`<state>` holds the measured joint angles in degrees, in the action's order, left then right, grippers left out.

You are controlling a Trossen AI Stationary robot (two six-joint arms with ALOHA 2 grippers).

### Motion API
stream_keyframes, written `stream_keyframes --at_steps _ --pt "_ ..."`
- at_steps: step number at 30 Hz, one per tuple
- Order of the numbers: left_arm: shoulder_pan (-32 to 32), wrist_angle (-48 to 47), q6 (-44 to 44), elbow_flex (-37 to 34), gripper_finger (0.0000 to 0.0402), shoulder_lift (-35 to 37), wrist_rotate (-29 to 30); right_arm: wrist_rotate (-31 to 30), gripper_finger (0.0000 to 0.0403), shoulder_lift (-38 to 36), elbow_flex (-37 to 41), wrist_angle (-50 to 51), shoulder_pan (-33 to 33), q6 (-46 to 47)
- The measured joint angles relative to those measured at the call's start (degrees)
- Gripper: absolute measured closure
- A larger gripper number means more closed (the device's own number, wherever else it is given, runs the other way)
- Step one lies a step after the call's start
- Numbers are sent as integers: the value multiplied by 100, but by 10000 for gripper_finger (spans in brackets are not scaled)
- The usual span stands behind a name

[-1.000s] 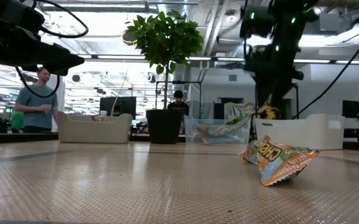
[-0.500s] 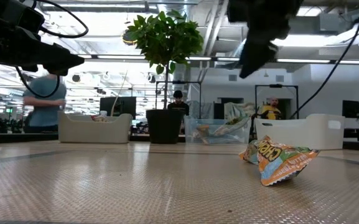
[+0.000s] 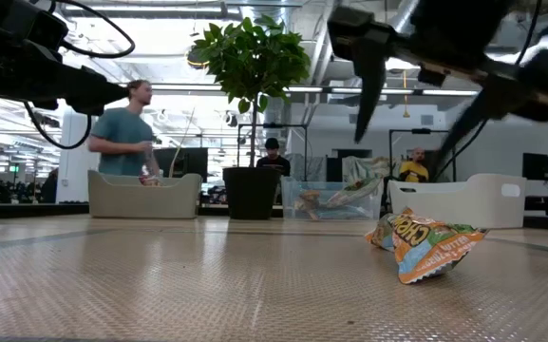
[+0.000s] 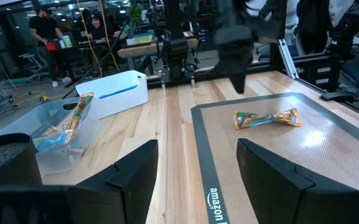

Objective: Pick and place Granola Bars by type
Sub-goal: Put the yellow granola bar into the transparent bin

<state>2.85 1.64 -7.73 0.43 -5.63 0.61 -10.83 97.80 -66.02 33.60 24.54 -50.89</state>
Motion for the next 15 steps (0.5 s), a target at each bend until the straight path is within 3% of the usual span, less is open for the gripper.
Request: stream_keyframes --at_steps 6,15 --pt "0 1 0 -1 189 0 -1 -7 127 572 -121 -363 276 -760" --pt "0 0 0 -1 189 0 0 -120 127 1262 -439 -444 361 -914"
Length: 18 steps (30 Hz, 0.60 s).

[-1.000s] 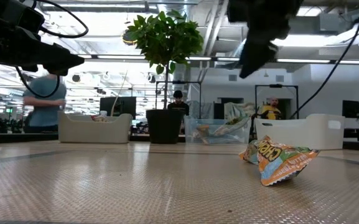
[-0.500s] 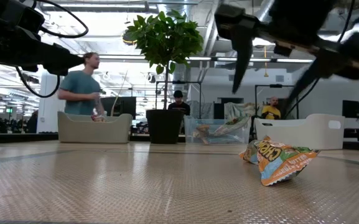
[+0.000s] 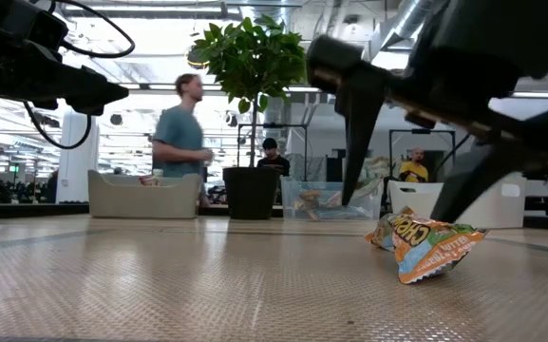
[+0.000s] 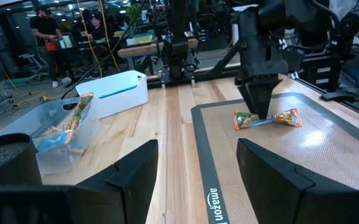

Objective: Pick and place Granola Bars by type
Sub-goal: Put the yellow granola bar into the transparent bin

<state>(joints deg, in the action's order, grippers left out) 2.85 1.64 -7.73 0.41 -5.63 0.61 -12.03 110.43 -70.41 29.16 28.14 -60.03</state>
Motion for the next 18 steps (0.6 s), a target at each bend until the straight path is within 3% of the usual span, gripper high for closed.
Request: stream_keyframes --at_steps 10,13,18 --pt "0 1 0 0 189 0 0 114 139 223 -70 138 -22 3" --pt "0 1 0 1 189 0 -1 214 171 223 -70 217 -52 71" --pt "0 0 0 0 189 0 -1 383 259 230 -66 339 -54 278"
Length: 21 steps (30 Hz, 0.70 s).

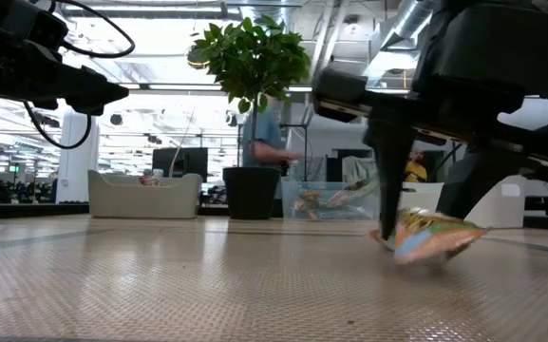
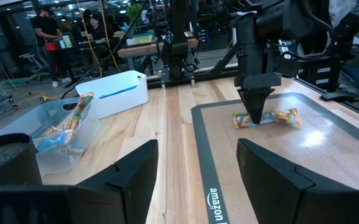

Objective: Pick and place Granola Bars by type
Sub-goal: Put the yellow granola bar into the transparent bin

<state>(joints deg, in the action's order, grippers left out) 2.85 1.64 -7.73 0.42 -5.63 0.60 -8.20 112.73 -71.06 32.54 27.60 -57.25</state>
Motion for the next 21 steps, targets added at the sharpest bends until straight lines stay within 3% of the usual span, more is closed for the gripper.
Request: stream_keyframes --at_steps 6,12,16,21 --pt "0 0 0 0 189 0 1 80 353 8 15 36 1 300" --pt "0 0 0 -1 189 0 0 -82 390 -14 26 -203 -41 1062" --pt "0 -1 0 -1 189 0 0 -984 377 -241 28 -746 -174 1765" --pt "0 0 0 -1 189 -1 1 -2628 358 -747 19 -1544 -588 2575"
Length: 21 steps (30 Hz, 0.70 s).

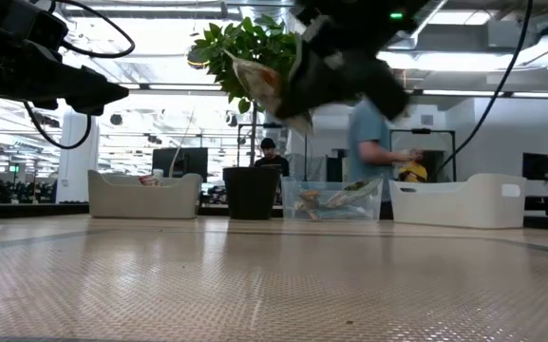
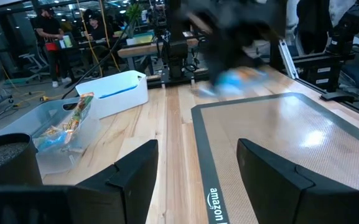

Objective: Pick and place Granola Bars by type
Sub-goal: Put the yellow granola bar into the transparent bin

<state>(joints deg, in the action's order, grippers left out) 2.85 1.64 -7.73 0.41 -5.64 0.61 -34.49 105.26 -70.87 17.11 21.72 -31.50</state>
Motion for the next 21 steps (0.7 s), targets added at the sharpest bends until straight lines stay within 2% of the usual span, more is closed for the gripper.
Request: stream_keyframes --at_steps 4,8,14,21 --pt "0 -1 0 0 189 1 0 -1224 363 -393 -4 -128 -572 384" --pt "0 -1 0 0 189 1 -1 -1876 374 -697 -10 -92 -1322 621" --pt "0 1 0 2 189 -1 0 -1932 380 -754 -4 339 -2514 614" --pt "0 -1 0 -1 189 -1 -1 -1077 368 -423 -8 655 -3594 406"
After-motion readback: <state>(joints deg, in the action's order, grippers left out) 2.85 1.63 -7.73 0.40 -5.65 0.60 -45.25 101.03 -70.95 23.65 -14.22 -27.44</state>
